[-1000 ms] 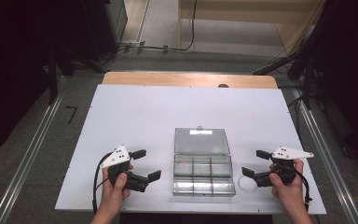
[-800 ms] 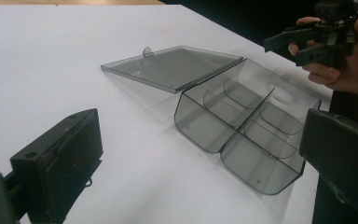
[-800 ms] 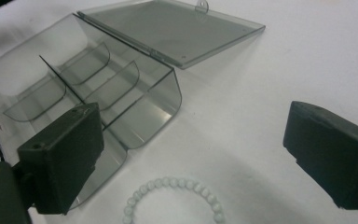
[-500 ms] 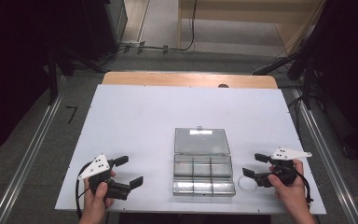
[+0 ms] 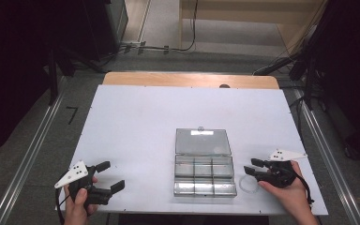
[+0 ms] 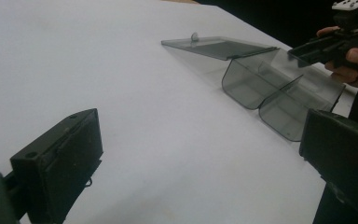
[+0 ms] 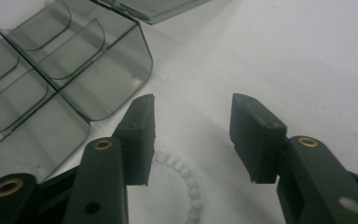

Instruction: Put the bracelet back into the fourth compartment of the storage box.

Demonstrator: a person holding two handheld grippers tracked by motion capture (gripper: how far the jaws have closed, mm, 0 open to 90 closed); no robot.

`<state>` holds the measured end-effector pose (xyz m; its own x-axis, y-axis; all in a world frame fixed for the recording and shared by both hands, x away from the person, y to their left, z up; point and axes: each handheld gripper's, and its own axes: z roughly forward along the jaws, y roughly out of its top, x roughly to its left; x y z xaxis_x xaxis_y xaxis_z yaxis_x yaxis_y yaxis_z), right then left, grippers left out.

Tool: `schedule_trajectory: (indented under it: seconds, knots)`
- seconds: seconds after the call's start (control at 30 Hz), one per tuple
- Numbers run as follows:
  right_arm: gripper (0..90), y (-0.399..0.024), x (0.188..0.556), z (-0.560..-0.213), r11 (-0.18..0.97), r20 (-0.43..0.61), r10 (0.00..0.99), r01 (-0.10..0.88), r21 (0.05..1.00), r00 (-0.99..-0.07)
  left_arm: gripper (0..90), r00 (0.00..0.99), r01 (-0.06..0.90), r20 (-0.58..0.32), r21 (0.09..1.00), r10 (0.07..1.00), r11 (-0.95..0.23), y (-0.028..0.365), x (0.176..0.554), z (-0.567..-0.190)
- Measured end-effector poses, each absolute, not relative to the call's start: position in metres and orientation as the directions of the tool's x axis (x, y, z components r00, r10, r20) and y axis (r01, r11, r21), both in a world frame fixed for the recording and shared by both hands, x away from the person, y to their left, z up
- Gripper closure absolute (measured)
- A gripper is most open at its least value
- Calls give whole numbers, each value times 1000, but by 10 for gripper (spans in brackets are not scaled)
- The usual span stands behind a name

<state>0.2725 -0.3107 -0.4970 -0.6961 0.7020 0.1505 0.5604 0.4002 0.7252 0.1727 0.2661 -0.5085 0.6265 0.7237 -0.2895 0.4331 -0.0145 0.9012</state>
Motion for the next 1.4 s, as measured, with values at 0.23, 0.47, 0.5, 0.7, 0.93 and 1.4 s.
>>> schedule_trajectory:
  seconds: [0.23, 0.47, 0.5, 0.7, 0.93, 1.4]
  knots:
    - [628, -322, 275, -501, 383, 183, 692, 570, 727, -698, 0, 617, 436, -288, 900, 733, -14, 270, 175, -511]
    - [712, -325, 266, -507, 422, 177, 672, 569, 706, -719, 0, 616, 439, -285, 899, 734, -19, 270, 174, -511]
    - [716, -326, 266, -508, 424, 178, 671, 569, 704, -720, 0, 616, 439, -287, 898, 734, -17, 270, 175, -511]
    - [770, -322, 265, -509, 445, 143, 669, 547, 709, -730, 0, 607, 442, -294, 897, 738, -7, 270, 176, -511]
    - [790, -316, 261, -509, 510, 48, 651, 483, 712, -758, 0, 603, 433, -282, 901, 746, -10, 267, 182, -509]
    - [850, -321, 266, -510, 464, 120, 660, 528, 711, -742, 0, 602, 413, -262, 911, 754, -13, 265, 205, -509]
